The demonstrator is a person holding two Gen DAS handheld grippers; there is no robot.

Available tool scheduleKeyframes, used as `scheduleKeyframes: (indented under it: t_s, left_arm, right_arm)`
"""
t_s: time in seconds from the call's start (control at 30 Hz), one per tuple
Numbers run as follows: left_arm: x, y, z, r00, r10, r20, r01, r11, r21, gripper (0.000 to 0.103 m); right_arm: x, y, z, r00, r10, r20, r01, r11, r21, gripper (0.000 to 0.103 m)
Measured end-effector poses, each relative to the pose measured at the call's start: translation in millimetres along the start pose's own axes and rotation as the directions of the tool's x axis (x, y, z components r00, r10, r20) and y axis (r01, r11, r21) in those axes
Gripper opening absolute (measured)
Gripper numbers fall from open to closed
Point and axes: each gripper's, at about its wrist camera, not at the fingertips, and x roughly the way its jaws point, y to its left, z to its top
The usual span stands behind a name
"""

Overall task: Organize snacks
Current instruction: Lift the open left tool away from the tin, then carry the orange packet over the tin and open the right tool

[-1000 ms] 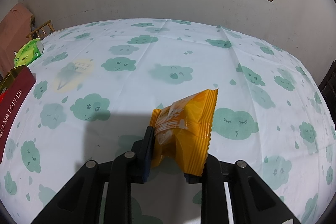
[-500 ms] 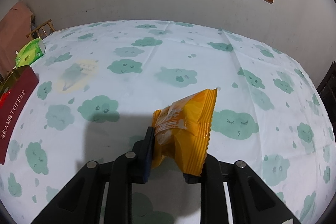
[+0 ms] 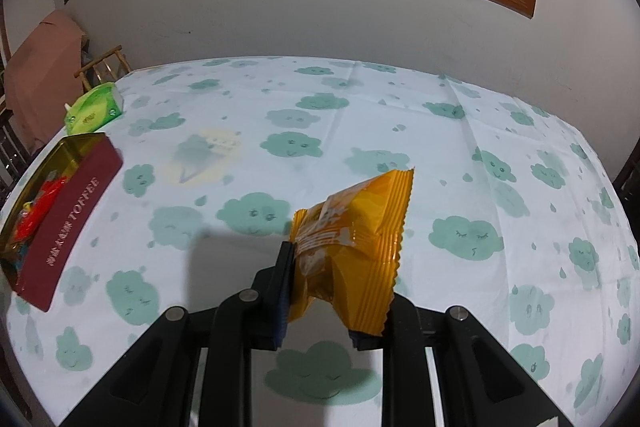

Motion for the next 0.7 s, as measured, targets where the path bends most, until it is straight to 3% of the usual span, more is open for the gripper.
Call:
scheduleKeyframes:
  t_s: [0.4, 0.7]
  left_arm:
    - [-2, 24, -8, 1.000, 0.016, -0.003, -0.016, 0.999, -0.051, 0.085]
    - [-4, 40, -16, 1.000, 0.026, -0.007, -0.027, 0.997, -0.075, 0.085]
  right_arm:
    - [-23, 55, 9, 0.994, 0.104, 0.029, -0.102, 0.993, -0.066, 0.022]
    - [-36, 117, 14, 0.975, 0.218, 0.027, -0.212, 0.965, -0.153, 0.022]
